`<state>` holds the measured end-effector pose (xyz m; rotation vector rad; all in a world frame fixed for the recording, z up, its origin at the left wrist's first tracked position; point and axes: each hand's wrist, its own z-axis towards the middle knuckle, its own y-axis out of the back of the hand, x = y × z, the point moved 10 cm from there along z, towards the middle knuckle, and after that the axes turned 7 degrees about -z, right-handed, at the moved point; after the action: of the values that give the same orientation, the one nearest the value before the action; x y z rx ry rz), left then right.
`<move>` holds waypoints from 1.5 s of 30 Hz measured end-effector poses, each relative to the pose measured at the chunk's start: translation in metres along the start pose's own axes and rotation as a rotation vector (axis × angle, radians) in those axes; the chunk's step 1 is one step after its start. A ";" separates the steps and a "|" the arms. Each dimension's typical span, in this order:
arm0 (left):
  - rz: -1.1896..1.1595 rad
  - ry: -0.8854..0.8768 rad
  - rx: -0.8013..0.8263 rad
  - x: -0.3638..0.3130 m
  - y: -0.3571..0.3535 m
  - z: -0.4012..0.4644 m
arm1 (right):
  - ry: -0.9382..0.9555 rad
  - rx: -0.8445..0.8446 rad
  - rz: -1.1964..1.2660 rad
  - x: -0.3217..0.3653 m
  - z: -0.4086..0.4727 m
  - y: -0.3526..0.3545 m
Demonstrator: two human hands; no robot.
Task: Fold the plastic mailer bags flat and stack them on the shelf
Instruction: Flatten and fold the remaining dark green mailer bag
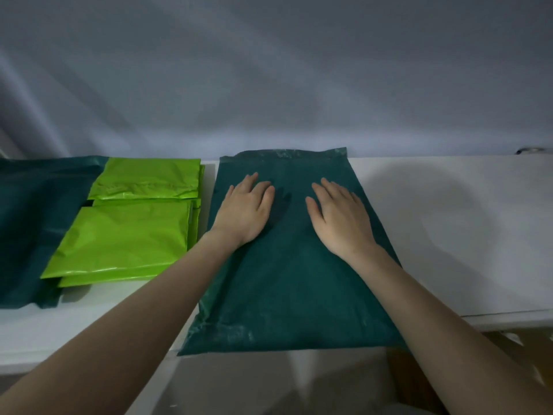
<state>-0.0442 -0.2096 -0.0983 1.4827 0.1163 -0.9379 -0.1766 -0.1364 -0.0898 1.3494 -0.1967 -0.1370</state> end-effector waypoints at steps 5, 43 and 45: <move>0.019 0.034 0.078 -0.011 0.010 -0.036 | 0.036 -0.003 0.060 0.014 -0.033 0.019; 0.266 -0.093 -0.014 -0.019 -0.029 -0.115 | 0.292 0.137 -0.027 0.049 -0.101 -0.024; 0.232 -0.050 -0.014 -0.014 -0.028 -0.113 | 0.286 0.138 -0.004 0.048 -0.099 -0.023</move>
<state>-0.0170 -0.0998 -0.1292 1.4244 -0.0838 -0.7837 -0.1080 -0.0569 -0.1303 1.4898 0.0384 0.0681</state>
